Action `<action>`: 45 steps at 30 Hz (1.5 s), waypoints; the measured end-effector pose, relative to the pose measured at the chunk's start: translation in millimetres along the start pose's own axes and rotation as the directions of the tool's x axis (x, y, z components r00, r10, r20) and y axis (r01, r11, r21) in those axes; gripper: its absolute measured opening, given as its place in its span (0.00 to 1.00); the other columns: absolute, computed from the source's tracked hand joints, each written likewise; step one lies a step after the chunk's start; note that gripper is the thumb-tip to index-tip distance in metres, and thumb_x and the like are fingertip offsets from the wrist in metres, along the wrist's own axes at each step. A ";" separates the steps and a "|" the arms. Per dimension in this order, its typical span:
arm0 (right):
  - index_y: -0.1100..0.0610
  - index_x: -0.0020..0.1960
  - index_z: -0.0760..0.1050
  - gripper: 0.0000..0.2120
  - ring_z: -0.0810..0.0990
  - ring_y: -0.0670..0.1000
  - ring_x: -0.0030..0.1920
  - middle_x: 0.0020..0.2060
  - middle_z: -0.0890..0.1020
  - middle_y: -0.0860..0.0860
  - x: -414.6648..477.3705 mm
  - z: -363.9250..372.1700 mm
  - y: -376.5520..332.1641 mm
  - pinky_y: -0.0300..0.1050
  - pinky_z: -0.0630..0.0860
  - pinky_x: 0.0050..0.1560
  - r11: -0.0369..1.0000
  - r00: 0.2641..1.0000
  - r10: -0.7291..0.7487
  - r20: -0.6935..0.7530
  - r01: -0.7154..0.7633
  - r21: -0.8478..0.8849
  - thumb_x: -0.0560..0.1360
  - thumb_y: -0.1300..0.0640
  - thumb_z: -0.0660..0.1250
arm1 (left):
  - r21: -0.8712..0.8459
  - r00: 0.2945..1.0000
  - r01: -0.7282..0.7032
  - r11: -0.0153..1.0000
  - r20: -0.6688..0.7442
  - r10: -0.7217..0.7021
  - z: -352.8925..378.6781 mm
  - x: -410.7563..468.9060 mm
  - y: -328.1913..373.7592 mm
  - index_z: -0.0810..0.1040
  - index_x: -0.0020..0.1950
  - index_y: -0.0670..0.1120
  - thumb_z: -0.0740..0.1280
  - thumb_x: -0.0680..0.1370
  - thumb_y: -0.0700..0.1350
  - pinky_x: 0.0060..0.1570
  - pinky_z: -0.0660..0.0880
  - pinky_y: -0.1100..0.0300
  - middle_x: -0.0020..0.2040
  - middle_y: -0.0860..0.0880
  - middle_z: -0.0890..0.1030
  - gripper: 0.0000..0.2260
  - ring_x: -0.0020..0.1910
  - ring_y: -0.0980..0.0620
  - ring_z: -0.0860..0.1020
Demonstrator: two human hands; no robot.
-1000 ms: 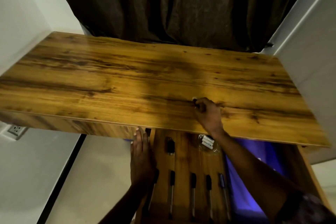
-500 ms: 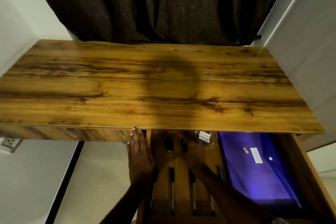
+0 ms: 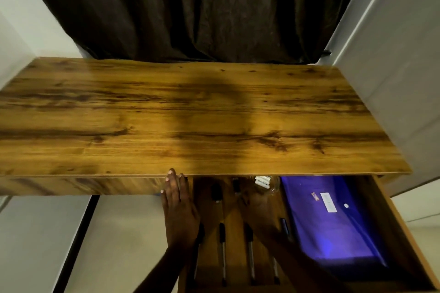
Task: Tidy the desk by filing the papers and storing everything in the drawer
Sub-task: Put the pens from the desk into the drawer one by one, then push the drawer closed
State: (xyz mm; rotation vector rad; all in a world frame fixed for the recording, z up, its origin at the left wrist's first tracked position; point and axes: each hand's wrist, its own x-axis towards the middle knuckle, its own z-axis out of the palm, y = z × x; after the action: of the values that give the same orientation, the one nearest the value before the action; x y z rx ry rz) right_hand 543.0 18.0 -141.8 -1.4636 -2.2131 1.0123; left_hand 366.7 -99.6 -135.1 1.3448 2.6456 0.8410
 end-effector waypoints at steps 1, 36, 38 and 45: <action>0.46 0.64 0.73 0.14 0.81 0.44 0.52 0.53 0.80 0.44 -6.5 -4.6 2.6 0.42 0.80 0.49 1.000 1.000 -0.013 0.015 0.012 0.008 0.78 0.52 0.63 | 0.000 1.000 -0.006 1.000 -0.005 0.006 -0.1 2.3 0.8 0.51 0.80 0.41 0.58 0.78 0.35 0.77 0.47 0.45 0.81 0.42 0.45 0.31 0.80 0.44 0.44; 0.52 0.69 0.70 0.32 0.69 0.52 0.69 0.67 0.72 0.48 -99.1 -103.6 80.4 0.50 0.69 0.67 0.721 0.783 -0.585 0.211 0.621 -0.306 0.74 0.32 0.61 | 0.168 0.627 -0.749 0.641 0.492 0.604 -3.7 -85.1 98.1 0.53 0.80 0.45 0.54 0.79 0.68 0.72 0.56 0.39 0.81 0.46 0.51 0.38 0.80 0.47 0.50; 0.51 0.72 0.67 0.33 0.68 0.53 0.70 0.70 0.69 0.49 -91.2 -105.6 76.8 0.51 0.69 0.67 0.711 0.788 -0.576 0.219 0.615 -0.342 0.74 0.32 0.59 | 0.220 0.637 -0.748 0.626 0.502 0.585 -4.7 -77.6 102.7 0.51 0.80 0.46 0.52 0.79 0.69 0.73 0.53 0.36 0.81 0.46 0.48 0.37 0.80 0.45 0.48; 0.48 0.73 0.63 0.36 0.65 0.55 0.71 0.72 0.67 0.50 -66.3 -100.4 70.6 0.59 0.70 0.65 0.767 0.867 -0.472 0.160 0.494 -0.411 0.70 0.31 0.62 | 0.309 0.712 -0.686 0.658 0.467 0.524 -3.3 -56.0 114.6 0.49 0.81 0.49 0.53 0.78 0.68 0.73 0.47 0.32 0.81 0.46 0.42 0.37 0.80 0.44 0.42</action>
State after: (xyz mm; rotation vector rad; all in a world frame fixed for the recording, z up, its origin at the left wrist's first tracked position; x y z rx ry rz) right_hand 679.1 14.4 -111.5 -0.9056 -2.7739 0.3880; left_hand 484.2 -89.7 -86.4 2.3387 2.1662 -0.0792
